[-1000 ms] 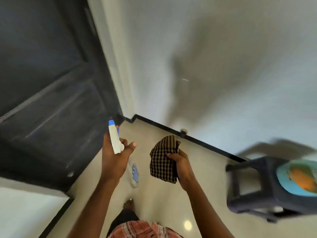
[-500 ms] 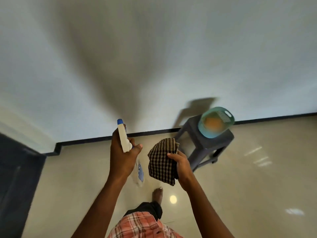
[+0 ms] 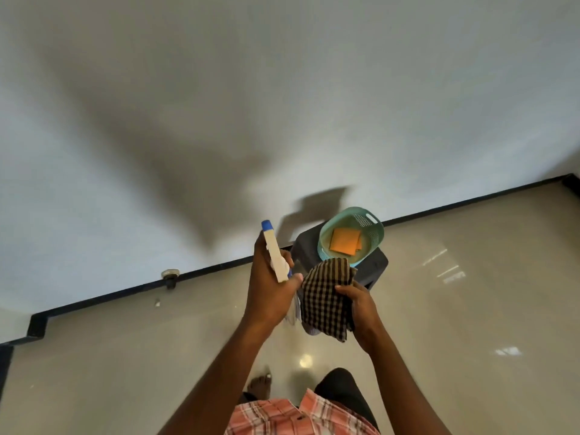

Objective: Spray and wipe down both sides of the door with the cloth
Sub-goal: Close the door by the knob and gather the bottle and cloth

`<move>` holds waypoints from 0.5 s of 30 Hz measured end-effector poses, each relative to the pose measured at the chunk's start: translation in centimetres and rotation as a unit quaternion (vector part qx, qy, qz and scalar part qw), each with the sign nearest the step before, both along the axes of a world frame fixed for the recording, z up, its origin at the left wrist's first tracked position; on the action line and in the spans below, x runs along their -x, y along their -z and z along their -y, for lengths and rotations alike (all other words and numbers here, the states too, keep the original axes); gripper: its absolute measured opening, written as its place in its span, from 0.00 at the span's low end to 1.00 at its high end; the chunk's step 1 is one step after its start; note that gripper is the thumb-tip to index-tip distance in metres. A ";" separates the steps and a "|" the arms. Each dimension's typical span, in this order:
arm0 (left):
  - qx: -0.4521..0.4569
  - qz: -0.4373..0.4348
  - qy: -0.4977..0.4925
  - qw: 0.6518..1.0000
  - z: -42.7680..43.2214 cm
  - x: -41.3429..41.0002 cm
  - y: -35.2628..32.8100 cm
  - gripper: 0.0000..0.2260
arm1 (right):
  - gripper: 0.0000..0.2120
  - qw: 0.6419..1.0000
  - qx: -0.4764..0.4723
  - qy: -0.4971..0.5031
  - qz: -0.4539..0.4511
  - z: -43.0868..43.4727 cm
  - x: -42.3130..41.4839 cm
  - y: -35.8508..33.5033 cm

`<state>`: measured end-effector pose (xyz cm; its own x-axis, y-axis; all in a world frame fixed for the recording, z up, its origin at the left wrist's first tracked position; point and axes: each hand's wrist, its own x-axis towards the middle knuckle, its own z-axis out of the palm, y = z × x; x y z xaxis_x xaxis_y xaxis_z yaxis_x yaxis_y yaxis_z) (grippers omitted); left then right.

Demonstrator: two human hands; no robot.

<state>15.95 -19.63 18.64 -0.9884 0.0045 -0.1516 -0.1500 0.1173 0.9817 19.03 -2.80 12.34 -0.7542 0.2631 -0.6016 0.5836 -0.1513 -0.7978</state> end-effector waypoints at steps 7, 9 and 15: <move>0.026 -0.033 -0.023 0.999 -10.5 8.1 1.5 0.34 | 0.07 0.999 0.012 -0.032 0.025 -11.3 7.8 3.2; 0.017 -0.045 -0.020 0.999 -12.5 9.2 2.1 0.33 | 0.08 0.999 0.013 -0.035 0.029 -13.8 9.3 4.0; 0.052 -0.001 -0.027 0.998 -20.0 15.5 6.9 0.32 | 0.15 0.996 0.015 -0.068 0.054 -22.6 17.4 6.7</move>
<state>0.41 0.39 11.78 -0.9871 -0.0655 -0.1463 -0.1570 0.2110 0.9648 1.60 19.76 5.64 -0.7116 0.1432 -0.6878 0.6830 -0.0883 -0.7250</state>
